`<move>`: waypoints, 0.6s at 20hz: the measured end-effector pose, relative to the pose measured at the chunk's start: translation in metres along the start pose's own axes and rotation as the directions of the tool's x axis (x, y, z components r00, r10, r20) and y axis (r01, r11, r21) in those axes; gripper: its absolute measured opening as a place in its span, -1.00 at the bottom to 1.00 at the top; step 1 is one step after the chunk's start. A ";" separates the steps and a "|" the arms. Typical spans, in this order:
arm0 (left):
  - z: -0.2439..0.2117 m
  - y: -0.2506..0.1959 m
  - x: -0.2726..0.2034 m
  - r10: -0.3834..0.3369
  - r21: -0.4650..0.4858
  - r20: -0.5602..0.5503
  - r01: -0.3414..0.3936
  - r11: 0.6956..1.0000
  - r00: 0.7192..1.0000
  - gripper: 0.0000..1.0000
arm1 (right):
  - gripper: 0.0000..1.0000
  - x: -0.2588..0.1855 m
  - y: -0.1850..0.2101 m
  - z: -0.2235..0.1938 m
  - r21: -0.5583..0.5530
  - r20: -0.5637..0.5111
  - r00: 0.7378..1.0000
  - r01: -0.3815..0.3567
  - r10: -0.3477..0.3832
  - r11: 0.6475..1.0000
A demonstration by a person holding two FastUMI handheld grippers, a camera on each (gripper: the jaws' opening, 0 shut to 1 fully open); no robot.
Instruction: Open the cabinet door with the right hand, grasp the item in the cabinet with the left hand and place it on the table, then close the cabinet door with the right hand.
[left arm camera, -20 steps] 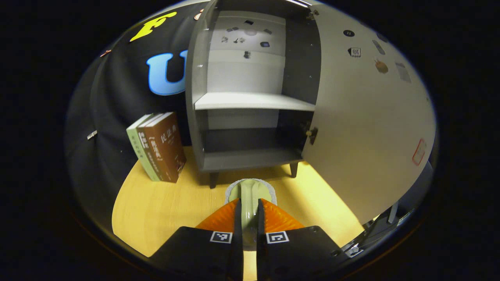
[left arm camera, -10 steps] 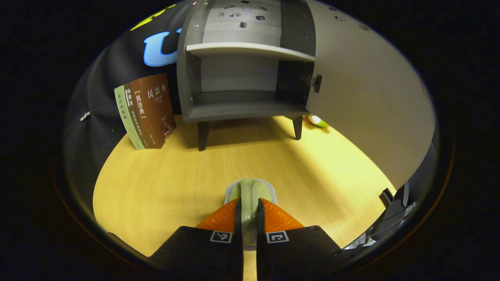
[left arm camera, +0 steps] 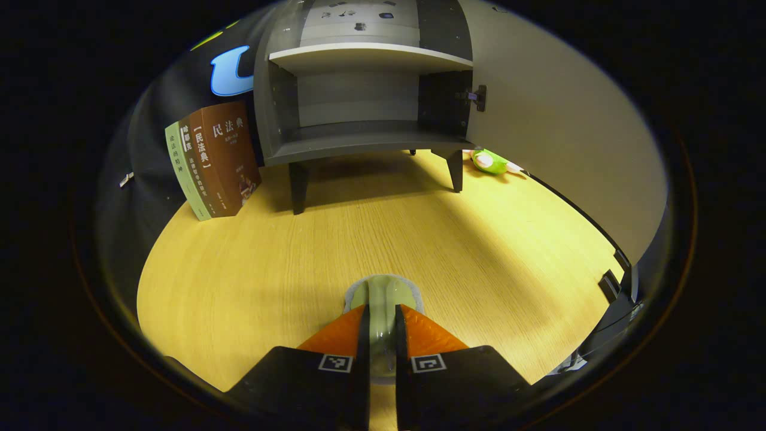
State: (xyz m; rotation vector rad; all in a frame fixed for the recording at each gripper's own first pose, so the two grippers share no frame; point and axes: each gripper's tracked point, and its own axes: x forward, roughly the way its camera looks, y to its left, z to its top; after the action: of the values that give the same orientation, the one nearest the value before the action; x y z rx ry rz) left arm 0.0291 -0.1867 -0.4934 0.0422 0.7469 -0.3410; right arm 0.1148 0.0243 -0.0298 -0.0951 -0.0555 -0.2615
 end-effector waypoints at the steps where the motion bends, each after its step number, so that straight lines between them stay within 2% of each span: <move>1: -0.002 -0.001 0.001 -0.004 0.002 -0.004 0.004 1.000 1.000 -0.56 | 0.94 0.000 0.000 0.000 -0.001 -0.001 1.000 0.001 -0.001 1.000; 5: -0.001 -0.006 -0.002 -0.020 0.028 0.005 0.020 0.999 1.000 -0.41 | 0.94 -0.001 -0.002 -0.003 -0.006 -0.012 1.000 0.009 -0.009 1.000; 7: -0.002 -0.009 -0.004 -0.031 0.048 0.002 0.031 0.998 1.000 0.00 | 0.94 -0.001 -0.002 -0.003 -0.004 -0.014 1.000 0.010 -0.010 1.000; 10: 0.002 -0.008 -0.009 -0.020 0.053 0.012 0.019 0.998 1.000 0.97 | 0.94 0.000 -0.001 -0.002 -0.005 -0.013 1.000 0.006 -0.006 1.000; 12: 0.015 -0.007 -0.018 -0.014 0.045 0.053 0.012 0.999 0.998 0.93 | 0.94 0.000 0.000 -0.002 -0.007 -0.011 1.000 -0.003 0.003 1.000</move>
State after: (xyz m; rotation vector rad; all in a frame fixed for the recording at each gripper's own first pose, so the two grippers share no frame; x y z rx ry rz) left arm 0.0248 -0.1903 -0.4695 0.0700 0.6871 -0.3698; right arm 0.1147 0.0240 -0.0319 -0.1002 -0.0436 -0.2597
